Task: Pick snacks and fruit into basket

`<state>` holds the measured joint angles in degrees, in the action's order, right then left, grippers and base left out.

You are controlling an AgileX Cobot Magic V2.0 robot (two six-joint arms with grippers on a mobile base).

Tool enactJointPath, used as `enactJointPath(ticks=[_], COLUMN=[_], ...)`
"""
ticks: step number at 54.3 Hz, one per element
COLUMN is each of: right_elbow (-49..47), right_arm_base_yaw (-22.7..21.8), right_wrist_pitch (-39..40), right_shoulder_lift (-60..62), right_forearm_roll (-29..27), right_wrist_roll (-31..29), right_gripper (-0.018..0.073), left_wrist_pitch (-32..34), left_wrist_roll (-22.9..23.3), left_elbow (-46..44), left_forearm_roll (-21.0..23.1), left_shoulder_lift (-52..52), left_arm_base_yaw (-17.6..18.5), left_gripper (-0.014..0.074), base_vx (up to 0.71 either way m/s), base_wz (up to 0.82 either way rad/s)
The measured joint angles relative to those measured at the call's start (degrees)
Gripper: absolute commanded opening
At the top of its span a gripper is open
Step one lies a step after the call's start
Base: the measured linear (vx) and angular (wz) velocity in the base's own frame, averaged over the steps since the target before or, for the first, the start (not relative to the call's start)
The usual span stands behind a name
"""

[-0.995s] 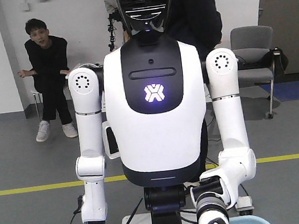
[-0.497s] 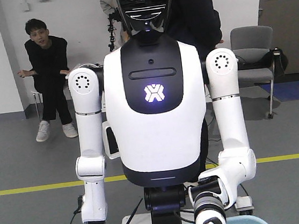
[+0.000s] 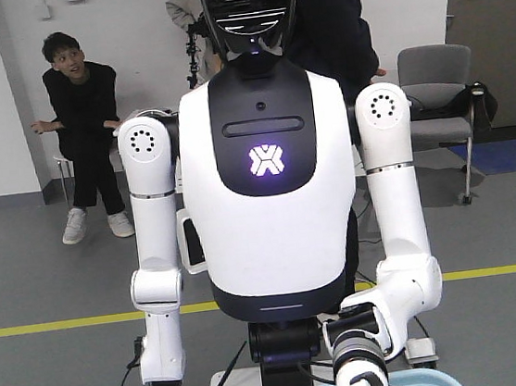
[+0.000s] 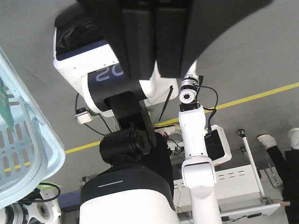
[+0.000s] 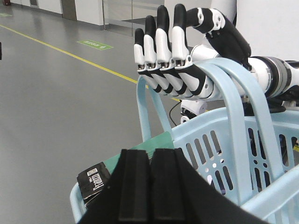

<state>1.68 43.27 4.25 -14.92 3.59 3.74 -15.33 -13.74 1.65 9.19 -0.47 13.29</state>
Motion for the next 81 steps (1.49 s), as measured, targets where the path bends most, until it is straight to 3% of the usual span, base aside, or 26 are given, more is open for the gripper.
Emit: enactJointPath(ticks=[13,18,34,47,63,81], right_elbow=[0.0,0.0,0.0,0.0,0.0,0.0], right_arm_base_yaw=[-0.1,-2.4,-27.4,-37.9,-45.2,-45.7], right_wrist_pitch=[-4.8,-6.0,-10.3,-17.5,-25.6,-25.6], right_shoulder_lift=[0.6,2.3,15.2,15.4,15.4,15.4], right_forearm_roll=[-0.2,-0.1,0.0,0.1,1.5,1.6], right_wrist_roll=[-1.1,-1.5,-1.3,0.2,0.5,0.5], right_gripper=[-0.0008,-0.0008,-0.0008,-0.0008,-0.0008,-0.0008], left_wrist_pitch=[0.0,0.0,0.0,-0.1,-0.1,-0.1], left_wrist_roll=[0.0,0.0,0.0,0.0,0.0,0.0], left_elbow=[0.0,0.0,0.0,0.0,0.0,0.0], left_forearm_roll=[0.0,-0.1,-0.1,-0.1,-0.1,-0.1], left_shoulder_lift=[0.0,0.0,0.0,0.0,0.0,0.0], left_arm_base_yaw=[0.0,0.0,0.0,0.0,0.0,0.0], left_gripper=[0.0000,0.0000,0.0000,0.0000,0.0000,0.0000], base_vx=[0.00,0.00,0.00,0.00,0.00,0.00], base_wz=[0.00,0.00,0.00,0.00,0.00,0.00])
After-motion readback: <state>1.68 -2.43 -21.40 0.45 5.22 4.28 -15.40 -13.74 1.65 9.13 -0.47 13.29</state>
